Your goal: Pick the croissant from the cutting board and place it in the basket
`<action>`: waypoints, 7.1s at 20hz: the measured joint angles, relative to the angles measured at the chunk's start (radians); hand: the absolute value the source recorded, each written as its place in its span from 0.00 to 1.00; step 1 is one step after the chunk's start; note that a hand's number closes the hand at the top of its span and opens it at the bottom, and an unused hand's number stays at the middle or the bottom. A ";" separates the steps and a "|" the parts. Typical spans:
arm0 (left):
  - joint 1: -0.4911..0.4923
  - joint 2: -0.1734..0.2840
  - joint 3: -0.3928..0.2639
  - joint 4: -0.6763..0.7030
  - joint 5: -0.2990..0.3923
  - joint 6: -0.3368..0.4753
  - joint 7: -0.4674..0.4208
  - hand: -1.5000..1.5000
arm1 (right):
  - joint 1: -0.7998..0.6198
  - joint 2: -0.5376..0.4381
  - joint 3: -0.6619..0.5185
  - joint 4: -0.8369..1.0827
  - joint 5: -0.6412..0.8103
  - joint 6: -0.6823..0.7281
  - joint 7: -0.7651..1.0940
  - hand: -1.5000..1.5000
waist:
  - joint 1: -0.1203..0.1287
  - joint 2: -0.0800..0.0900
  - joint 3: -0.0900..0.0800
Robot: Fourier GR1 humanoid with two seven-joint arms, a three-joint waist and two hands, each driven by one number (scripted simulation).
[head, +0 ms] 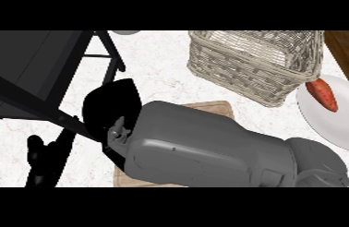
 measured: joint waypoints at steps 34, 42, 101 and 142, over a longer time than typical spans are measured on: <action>-0.015 -0.024 0.025 0.005 -0.023 -0.034 0.034 0.50 | 0.349 0.029 0.114 0.064 0.326 -0.053 -0.097 0.00 | 0.013 0.004 0.002; -0.018 -0.032 0.030 0.005 -0.034 -0.039 0.038 0.50 | 0.379 0.030 0.110 0.092 0.358 -0.043 -0.120 0.00 | 0.016 0.004 0.003; -0.020 -0.061 0.054 -0.020 -0.075 -0.057 0.073 0.50 | -0.310 -0.070 -0.619 0.692 0.973 -0.988 0.121 1.00 | 0.026 0.006 -0.004; -0.003 -0.088 0.083 -0.009 -0.097 -0.072 0.033 0.50 | 0.064 -0.245 -0.891 0.828 0.943 -1.171 -0.113 0.00 | 0.009 0.001 0.003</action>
